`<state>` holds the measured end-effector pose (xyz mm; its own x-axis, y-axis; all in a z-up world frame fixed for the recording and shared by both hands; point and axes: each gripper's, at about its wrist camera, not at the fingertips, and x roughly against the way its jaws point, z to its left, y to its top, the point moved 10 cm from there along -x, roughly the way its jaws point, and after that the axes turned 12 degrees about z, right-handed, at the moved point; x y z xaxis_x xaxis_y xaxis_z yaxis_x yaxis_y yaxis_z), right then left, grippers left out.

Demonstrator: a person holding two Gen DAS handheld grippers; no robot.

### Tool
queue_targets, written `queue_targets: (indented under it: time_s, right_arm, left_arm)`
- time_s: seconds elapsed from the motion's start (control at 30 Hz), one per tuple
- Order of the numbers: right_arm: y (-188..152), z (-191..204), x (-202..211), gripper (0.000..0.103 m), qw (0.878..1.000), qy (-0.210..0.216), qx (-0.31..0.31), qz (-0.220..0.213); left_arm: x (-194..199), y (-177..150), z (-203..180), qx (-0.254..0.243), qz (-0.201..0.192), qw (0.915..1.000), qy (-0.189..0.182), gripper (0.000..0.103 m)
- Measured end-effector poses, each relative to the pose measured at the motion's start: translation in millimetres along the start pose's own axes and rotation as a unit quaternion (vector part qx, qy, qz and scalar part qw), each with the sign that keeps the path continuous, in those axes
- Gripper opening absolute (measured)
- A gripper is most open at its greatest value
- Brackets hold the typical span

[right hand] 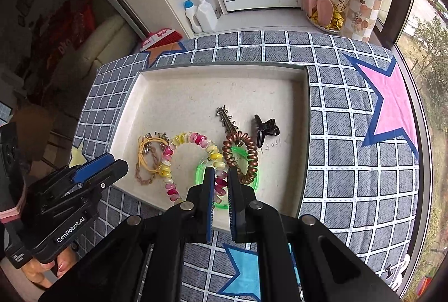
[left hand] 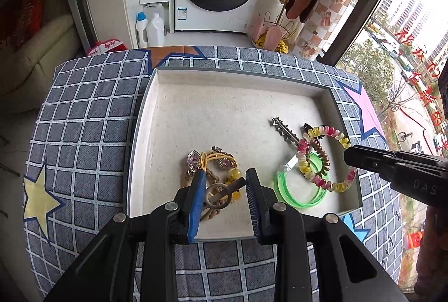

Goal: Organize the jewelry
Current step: 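Carry the bracelet and gold clip into the white tray and open both tools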

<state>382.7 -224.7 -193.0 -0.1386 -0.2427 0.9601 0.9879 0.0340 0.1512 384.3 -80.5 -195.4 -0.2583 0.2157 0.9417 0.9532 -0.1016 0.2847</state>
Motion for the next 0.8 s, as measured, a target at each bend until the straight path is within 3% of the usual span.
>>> queue_targets:
  time_s: [0.2,0.47,0.8]
  right_arm:
    - [11.3,-9.2,-17.6,0.009,1.0,-0.017,-0.008,0.009]
    - [8.2,-18.7,-34.8,0.009,0.999,-0.026,-0.018,0.02]
    - [8.1,-27.5,-40.2,0.01,0.999,-0.023,-0.027,0.023]
  left_arm:
    - [-24.5,7.0,5.7,0.011,0.013,0.9996,0.024,0.042]
    - [-43.5,4.1,7.5,-0.009,0.02,0.9978,0.063,0.042]
    - [-53.7,2.7,9.0,-0.012,0.028,0.9964,0.079,0.042]
